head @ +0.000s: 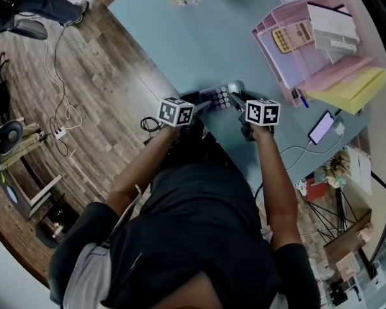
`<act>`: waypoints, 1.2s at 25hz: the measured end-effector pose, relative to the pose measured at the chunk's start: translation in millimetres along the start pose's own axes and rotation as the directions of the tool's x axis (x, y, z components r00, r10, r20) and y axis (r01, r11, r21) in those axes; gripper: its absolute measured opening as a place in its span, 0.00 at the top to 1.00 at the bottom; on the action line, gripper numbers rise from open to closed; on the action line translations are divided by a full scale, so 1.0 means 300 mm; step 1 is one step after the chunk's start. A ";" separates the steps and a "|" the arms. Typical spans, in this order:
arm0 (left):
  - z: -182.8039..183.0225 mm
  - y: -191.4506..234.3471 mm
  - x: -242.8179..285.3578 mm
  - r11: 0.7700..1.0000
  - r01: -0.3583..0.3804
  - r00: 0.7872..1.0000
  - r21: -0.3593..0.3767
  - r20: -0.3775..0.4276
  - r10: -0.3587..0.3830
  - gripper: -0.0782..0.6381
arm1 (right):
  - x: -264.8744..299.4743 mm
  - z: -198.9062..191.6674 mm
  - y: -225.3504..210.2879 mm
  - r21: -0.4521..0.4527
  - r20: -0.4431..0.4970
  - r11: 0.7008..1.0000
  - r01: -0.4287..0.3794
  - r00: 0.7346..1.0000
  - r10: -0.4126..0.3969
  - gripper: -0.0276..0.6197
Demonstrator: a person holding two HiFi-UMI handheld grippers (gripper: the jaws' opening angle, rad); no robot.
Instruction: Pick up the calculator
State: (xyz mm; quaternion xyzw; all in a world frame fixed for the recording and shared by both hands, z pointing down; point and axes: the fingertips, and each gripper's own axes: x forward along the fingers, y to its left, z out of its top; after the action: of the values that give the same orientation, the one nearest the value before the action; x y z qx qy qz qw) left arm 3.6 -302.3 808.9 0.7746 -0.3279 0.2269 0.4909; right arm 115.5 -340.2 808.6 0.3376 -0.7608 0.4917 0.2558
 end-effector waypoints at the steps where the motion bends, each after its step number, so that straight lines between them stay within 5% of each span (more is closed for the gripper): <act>1: 0.000 -0.002 0.002 1.000 -0.015 1.000 0.008 -0.001 0.015 0.48 | -0.004 -0.003 0.003 -0.002 -0.001 1.000 0.005 1.000 -0.005 0.72; 6: 0.076 -0.010 -0.039 0.996 -0.059 0.996 0.072 0.078 0.054 0.53 | -0.080 0.051 0.073 -0.053 0.073 0.999 -0.012 0.997 0.016 0.74; 14: 0.326 -0.147 -0.184 0.968 -0.036 0.972 0.247 0.234 -0.023 0.53 | -0.262 0.212 0.198 -0.093 0.297 0.996 -0.017 0.954 0.044 0.75; 30: 0.577 -0.512 -0.636 0.859 -0.166 0.836 0.485 0.531 -0.138 0.53 | -0.689 0.414 0.592 -0.321 0.579 0.947 0.008 0.793 0.189 0.76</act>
State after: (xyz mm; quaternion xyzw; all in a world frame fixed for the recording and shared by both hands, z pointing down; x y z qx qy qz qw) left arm -9.1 -358.7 514.8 0.9059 -0.3881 0.0777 0.1505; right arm 105.0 -349.0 509.3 0.3951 -0.8846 0.2463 0.0257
